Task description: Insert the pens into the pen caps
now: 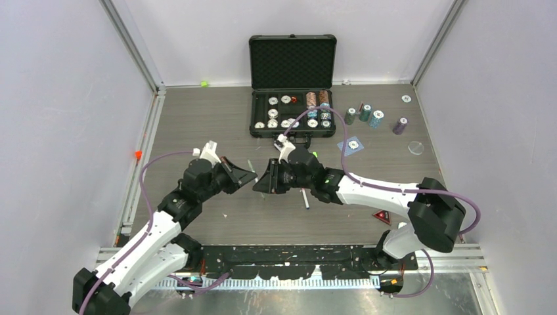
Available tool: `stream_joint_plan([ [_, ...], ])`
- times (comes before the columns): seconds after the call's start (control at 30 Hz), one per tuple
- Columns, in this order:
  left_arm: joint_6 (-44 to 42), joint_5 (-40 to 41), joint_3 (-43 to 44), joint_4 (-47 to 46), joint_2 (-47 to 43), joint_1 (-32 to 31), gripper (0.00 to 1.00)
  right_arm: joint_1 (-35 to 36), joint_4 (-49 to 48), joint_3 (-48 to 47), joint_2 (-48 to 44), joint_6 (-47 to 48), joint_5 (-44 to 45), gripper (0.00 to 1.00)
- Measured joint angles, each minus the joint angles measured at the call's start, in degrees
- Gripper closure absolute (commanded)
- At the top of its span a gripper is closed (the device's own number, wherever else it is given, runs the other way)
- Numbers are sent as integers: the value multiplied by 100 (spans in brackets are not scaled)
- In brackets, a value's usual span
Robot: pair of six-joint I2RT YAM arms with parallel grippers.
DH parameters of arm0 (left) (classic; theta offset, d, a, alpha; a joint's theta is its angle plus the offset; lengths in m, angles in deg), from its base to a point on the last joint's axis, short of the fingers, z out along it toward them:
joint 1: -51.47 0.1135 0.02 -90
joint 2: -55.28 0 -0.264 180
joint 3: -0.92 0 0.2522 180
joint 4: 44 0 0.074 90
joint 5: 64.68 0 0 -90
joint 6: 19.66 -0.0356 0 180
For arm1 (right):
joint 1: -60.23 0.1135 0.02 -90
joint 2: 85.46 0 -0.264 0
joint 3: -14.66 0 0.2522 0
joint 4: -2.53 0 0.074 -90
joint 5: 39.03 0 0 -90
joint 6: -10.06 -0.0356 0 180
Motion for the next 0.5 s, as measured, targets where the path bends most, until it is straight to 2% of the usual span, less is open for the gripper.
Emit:
stream_joint_plan([
  [0.07,7,17,-17,-4,-37,0,100,17,-46,-63,28,13,-63,98],
  [0.1,4,22,-20,-2,-66,0,97,24,-48,-79,42,20,-61,99],
  [0.13,-2,37,-31,2,-107,4,89,22,-55,-85,48,31,-85,100],
  [0.23,-17,79,-81,-2,-229,7,58,22,-90,-103,70,61,-184,100],
  [0.33,-42,57,-114,0,-457,-2,41,26,-83,-105,70,153,-236,99],
  [0.4,-107,63,-114,0,-691,-2,37,26,-85,-94,57,238,-293,99],
  [0.5,-212,81,-109,2,-1029,-2,39,22,-85,24,-85,389,-433,100],
])
